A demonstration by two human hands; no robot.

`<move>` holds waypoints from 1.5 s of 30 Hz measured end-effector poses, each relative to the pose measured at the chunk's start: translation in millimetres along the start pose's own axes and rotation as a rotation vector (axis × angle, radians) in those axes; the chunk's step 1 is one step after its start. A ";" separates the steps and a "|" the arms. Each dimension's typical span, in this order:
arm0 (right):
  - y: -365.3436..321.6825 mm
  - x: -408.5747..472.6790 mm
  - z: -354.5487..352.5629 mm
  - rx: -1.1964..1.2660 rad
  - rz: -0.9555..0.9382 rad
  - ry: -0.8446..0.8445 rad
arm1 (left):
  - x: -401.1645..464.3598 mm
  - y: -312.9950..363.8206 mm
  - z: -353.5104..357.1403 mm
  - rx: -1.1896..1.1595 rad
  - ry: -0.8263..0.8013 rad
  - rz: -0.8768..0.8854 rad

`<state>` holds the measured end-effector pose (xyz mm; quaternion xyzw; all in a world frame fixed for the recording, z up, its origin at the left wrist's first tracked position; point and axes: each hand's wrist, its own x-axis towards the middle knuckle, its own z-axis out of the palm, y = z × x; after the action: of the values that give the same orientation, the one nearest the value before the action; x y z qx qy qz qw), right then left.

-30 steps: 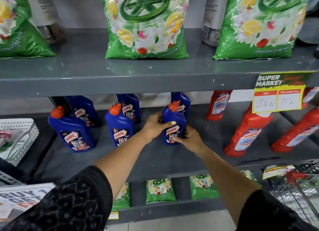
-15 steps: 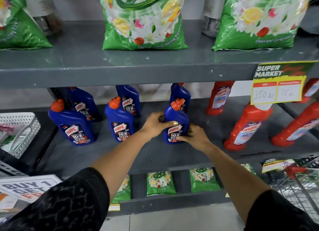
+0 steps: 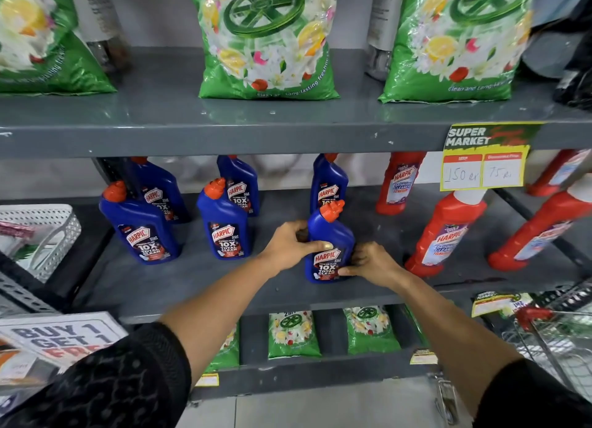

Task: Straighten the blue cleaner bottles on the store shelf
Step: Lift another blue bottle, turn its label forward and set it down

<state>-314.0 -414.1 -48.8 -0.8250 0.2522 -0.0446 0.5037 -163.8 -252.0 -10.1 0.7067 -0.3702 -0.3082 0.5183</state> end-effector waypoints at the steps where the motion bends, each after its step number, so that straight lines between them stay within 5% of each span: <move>1: -1.0 -0.8 -1.6 0.016 0.009 -0.014 | -1.0 0.6 0.3 -0.004 0.003 -0.005; 8: -14.2 4.0 -31.3 0.072 0.116 0.026 | -3.8 8.8 -1.0 0.027 0.014 -0.018; 45: -27.6 -18.3 -51.4 -0.052 0.014 0.025 | 0.2 25.4 42.5 0.062 0.076 0.022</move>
<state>-336.5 -437.2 3.1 -0.8355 0.2654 -0.0448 0.4791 -203.7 -278.3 2.6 0.7295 -0.3671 -0.2638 0.5133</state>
